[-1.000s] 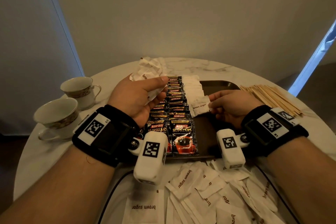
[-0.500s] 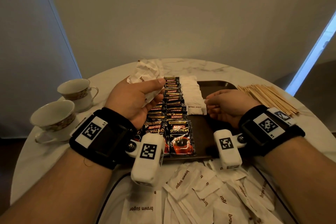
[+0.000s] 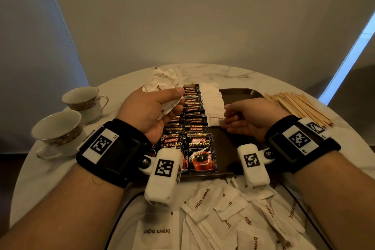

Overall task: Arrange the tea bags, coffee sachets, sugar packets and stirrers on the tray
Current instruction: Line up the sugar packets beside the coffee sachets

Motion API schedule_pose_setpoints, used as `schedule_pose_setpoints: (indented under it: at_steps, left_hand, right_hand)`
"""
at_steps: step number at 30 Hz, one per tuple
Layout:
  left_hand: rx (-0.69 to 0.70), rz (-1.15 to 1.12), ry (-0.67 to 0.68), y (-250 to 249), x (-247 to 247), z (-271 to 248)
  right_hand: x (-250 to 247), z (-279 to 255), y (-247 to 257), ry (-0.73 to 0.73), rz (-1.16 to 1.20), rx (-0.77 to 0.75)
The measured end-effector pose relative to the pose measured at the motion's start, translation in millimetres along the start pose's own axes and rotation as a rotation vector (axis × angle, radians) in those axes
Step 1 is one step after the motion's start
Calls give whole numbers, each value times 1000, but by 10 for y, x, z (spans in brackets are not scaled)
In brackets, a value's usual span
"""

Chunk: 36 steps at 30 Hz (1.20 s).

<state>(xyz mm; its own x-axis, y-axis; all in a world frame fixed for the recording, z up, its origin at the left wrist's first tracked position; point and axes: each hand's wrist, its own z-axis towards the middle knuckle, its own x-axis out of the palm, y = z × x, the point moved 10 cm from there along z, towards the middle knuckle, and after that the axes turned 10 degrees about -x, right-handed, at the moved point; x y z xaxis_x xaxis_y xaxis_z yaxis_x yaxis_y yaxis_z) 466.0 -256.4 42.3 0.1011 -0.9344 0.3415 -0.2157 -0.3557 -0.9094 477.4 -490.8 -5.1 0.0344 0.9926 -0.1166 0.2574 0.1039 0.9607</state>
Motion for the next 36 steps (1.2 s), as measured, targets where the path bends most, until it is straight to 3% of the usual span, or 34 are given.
schedule_pose_setpoints:
  at_steps: [8,13,18,21,28,36]
  left_hand:
    - [-60,4,36,57,71,-42]
    - [-139,30,147,155,225,-126]
    - [-195,197,283,271,390,-249]
    - [-230,237,319,324,428,-288]
    - [-170,107,171,222,312,-206]
    - [-57,71,2,112,104,-88]
  right_hand:
    - [80,15,59,14,88,-81]
    - [119,-5,90,68,190,-86]
    - [444,-227,371,352,187,-302]
    - [478,-285,442,337,133,-401]
    - [367,-245,542,220,295,-467]
    - [362,-264,577,160,304,-512]
